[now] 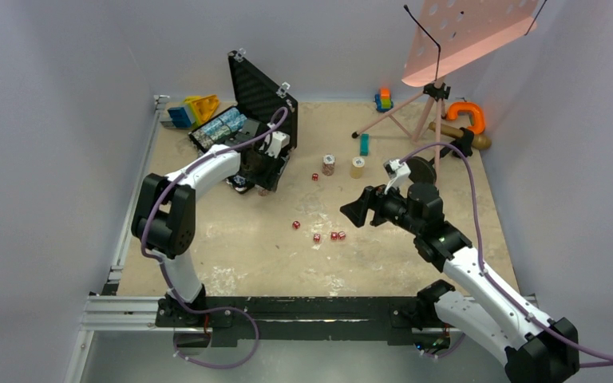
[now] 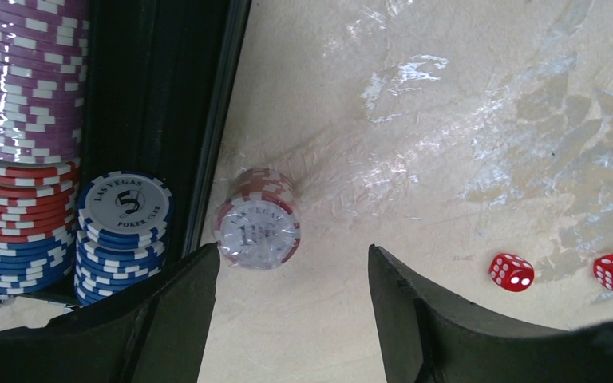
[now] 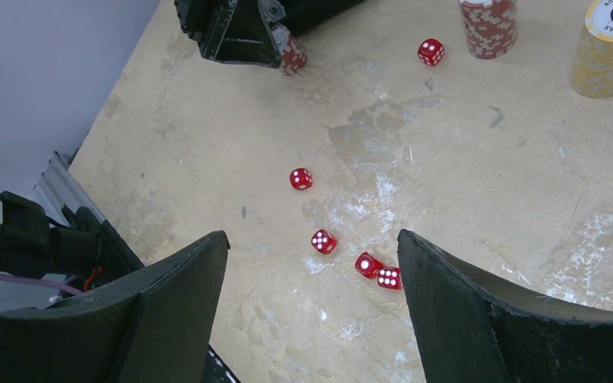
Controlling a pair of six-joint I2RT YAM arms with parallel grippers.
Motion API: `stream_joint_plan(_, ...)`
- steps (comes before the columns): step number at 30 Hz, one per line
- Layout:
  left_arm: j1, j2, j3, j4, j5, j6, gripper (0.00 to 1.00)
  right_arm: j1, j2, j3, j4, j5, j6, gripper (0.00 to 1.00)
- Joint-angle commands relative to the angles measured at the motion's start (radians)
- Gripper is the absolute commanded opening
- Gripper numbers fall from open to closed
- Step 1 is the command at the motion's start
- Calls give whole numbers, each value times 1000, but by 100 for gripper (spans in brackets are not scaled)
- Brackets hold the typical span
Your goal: Pack up texas hold em set
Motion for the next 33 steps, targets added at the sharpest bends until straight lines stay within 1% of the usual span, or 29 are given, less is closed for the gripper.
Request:
stream_joint_plan(1,3,4,37,22,-62,-10,72,3,5,-3,30,14,-17,82)
stream_joint_plan(4,3,33,53,4,-67,-14,71,3,7,-3,31,13,-17,82)
stream_joint_plan(12,3,84,101,-39,-57,-8,59,3,4,-6,30,14,-15,82)
stream_joint_plan(25,3,123,125,-82,-91,-8,60,3,-10,-9,23,19,-13,81)
stream_joint_plan(28,3,129,129,-88,-91,-8,59,3,-15,-11,19,22,-12,81)
stream_joint_plan(30,3,132,131,-91,-91,-8,56,3,-17,-12,19,24,-13,81)
stream_joint_plan(33,4,138,137,-95,-91,-5,47,2,-15,-11,19,24,-12,81)
